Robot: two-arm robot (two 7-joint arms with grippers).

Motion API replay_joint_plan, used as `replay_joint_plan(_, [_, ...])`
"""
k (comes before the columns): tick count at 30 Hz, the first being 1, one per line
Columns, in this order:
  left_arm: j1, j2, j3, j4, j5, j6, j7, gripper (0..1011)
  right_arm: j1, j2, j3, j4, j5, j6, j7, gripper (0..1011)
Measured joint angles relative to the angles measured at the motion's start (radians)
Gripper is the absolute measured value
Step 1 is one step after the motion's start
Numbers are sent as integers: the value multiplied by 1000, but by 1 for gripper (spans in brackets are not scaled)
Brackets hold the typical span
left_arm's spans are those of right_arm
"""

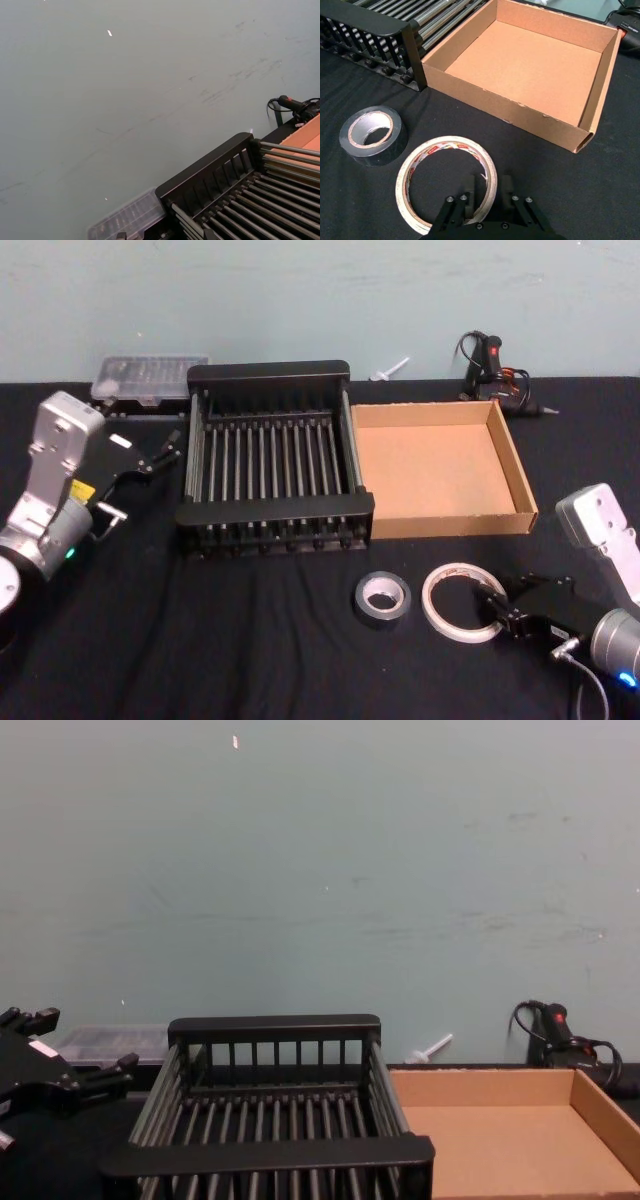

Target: Pick up the white tape and place it into the black box , Pick up the silver tape and place it into the brown box.

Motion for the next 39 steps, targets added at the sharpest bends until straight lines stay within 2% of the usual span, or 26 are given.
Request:
replay_joint_plan(5, [0, 0, 0, 0, 0, 0, 0, 1001, 0, 0, 0, 0, 0, 0, 0, 222])
replay_joint_plan(6, [0, 0, 0, 0, 0, 0, 0, 1001, 0, 0, 0, 0, 1, 0, -1, 165])
replay_joint_plan(11, [0, 0, 0, 0, 0, 0, 0, 1001, 0, 0, 0, 0, 1, 0, 0, 93])
replay_joint_plan(20, [0, 0, 0, 0, 0, 0, 0, 1001, -3, -4, 6, 0, 0, -1, 3, 72])
replay_joint_plan(29, [0, 0, 0, 0, 0, 0, 0, 1002, -16, -15, 40, -21, 1, -16, 19, 71])
replay_joint_plan(39, [0, 0, 0, 0, 0, 0, 0, 1001, -14, -10, 76, -59, 0, -41, 24, 71])
